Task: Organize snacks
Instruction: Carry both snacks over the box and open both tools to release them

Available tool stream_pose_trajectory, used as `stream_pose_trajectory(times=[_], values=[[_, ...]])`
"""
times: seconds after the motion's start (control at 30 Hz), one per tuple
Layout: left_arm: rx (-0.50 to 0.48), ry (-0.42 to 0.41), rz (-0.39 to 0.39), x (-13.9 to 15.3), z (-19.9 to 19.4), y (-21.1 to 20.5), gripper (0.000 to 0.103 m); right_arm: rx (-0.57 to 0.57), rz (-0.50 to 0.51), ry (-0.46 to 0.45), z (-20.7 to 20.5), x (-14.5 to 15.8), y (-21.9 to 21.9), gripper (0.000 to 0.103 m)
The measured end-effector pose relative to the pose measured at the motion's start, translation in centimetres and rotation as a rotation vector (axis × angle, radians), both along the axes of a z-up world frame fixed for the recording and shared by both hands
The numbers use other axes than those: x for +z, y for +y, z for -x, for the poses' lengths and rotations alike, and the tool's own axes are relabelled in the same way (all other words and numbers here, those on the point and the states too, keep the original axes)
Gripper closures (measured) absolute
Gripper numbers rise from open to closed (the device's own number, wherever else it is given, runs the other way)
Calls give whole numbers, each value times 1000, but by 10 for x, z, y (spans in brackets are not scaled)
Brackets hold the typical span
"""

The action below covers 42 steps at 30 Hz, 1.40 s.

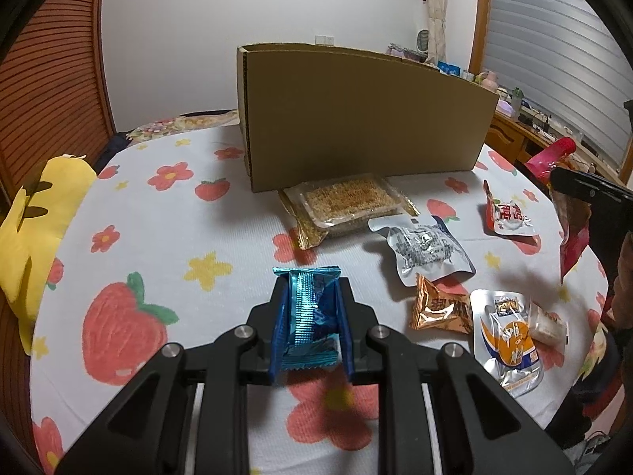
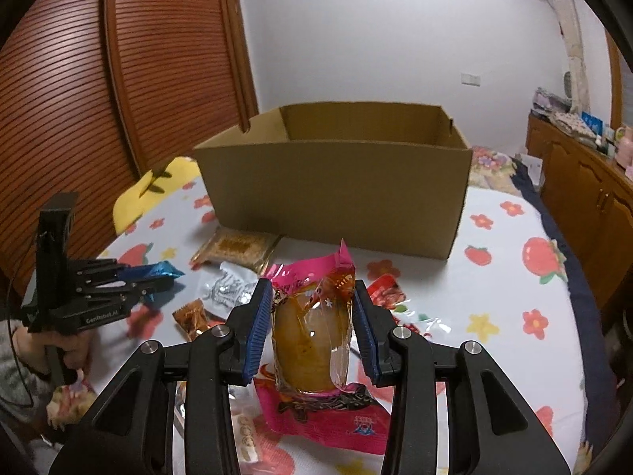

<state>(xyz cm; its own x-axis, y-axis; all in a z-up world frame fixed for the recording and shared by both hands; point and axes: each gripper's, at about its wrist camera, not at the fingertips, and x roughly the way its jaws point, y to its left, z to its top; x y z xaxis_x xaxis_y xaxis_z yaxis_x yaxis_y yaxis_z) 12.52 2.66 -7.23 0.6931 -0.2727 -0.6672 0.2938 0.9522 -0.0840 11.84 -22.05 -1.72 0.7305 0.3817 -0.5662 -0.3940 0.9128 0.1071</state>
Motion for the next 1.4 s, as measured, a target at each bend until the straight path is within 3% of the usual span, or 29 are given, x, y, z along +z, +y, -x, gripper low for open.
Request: stream_pose_trajectory(times=[0.33,0.73,1.0,1.17,1.4], values=[[3,-18,57,18,-4,8,83,-20,-7,-56,3,20,-9,64],[-83,-157,74,107,-52,-17,83,27,-5,-172,-30,72,-7,64],[-109,-207,80,138,-103,-34,83,49,6,-247,-79,101,-2,64],[-107,-226,62,146,-139,-42,83,62,12,-281,-117,113,1,64],[-82,-200,82,132,-177,-40,83,54,32,-294,-156,105,1,64]])
